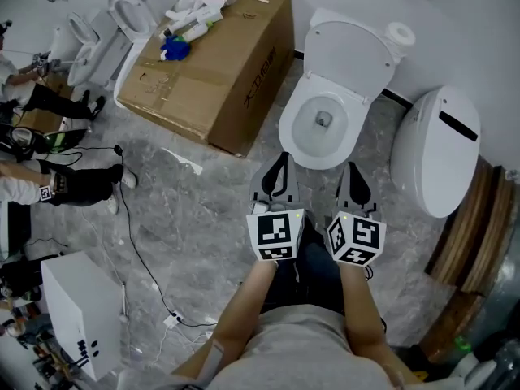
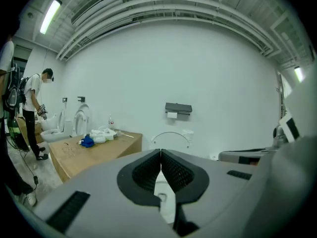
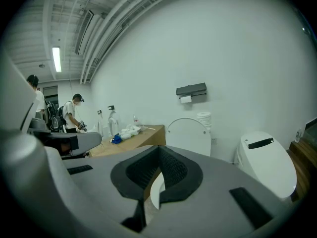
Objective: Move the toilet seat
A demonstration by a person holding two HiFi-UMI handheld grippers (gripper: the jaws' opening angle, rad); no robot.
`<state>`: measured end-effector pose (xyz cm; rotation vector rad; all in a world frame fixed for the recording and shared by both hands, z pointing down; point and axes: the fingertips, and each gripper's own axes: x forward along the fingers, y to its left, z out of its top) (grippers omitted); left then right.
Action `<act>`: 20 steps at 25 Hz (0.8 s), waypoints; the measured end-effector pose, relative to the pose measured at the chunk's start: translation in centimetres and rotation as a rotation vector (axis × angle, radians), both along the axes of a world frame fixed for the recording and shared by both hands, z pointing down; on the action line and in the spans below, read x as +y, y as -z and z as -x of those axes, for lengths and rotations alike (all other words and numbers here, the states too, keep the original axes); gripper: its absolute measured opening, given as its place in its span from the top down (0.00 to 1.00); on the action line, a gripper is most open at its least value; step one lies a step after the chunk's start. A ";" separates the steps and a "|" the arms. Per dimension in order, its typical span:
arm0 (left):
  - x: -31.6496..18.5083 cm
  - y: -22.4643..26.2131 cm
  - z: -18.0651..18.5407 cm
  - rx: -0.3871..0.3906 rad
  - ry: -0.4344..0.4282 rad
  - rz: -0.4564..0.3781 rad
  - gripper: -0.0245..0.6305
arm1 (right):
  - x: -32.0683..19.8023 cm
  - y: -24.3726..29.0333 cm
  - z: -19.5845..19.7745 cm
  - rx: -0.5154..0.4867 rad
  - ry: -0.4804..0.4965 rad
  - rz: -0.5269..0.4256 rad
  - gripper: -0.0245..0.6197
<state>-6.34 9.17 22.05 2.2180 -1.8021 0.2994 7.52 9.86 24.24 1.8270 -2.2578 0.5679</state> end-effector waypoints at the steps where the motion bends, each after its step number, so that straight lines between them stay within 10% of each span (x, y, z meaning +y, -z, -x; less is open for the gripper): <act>1: -0.5 -0.1 0.0 0.001 0.003 0.002 0.94 | -0.4 -0.1 0.0 -0.004 0.002 0.002 0.94; 20: -4.5 -1.0 -0.1 -0.002 0.054 0.036 0.94 | -5.5 -0.5 -0.7 0.002 0.046 0.009 0.94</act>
